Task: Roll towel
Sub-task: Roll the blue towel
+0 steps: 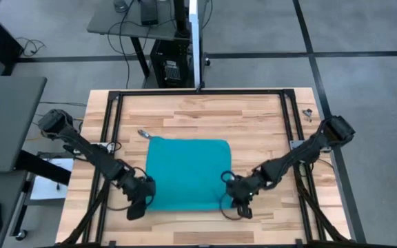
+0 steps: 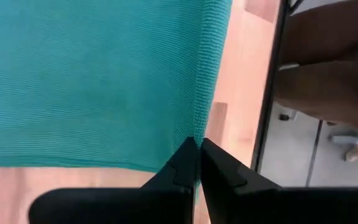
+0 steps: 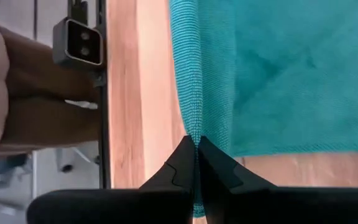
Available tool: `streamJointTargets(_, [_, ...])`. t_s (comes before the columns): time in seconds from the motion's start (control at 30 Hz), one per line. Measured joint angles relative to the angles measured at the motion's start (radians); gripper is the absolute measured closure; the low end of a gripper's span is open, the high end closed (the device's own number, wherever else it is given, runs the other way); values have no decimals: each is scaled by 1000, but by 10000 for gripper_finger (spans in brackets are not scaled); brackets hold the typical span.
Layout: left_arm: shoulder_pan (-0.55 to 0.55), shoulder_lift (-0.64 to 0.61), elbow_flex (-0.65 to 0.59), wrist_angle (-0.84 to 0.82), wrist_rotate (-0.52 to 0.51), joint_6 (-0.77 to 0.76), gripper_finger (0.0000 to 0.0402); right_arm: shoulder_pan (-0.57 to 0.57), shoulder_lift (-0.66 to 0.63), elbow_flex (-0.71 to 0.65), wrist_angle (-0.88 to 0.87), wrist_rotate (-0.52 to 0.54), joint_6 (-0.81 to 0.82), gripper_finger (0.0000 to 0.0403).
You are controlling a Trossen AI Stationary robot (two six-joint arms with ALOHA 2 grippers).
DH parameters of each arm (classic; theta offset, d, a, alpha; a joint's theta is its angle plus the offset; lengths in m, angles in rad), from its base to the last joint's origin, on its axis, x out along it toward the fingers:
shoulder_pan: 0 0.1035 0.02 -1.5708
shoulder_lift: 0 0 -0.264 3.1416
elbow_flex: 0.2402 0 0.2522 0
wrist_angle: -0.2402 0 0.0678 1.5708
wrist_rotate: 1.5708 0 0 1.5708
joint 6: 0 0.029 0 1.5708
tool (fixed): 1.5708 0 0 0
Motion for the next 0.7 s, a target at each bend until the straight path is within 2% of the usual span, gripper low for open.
streamJointTargets(0.17, [95,-2,-52,13,38,72,402,-67,-16,-92,89,-61,37,403])
streamJointTargets(0.3, [165,-2,-52,5,41,130,402,-93,-16,-132,110,-69,43,403])
streamJointTargets(0.5, [218,-2,-52,-47,40,229,402,-134,-16,-146,109,-70,44,403])
streamJointTargets(0.7, [246,-2,-52,-165,-22,288,402,-184,-12,-146,103,-59,23,403])
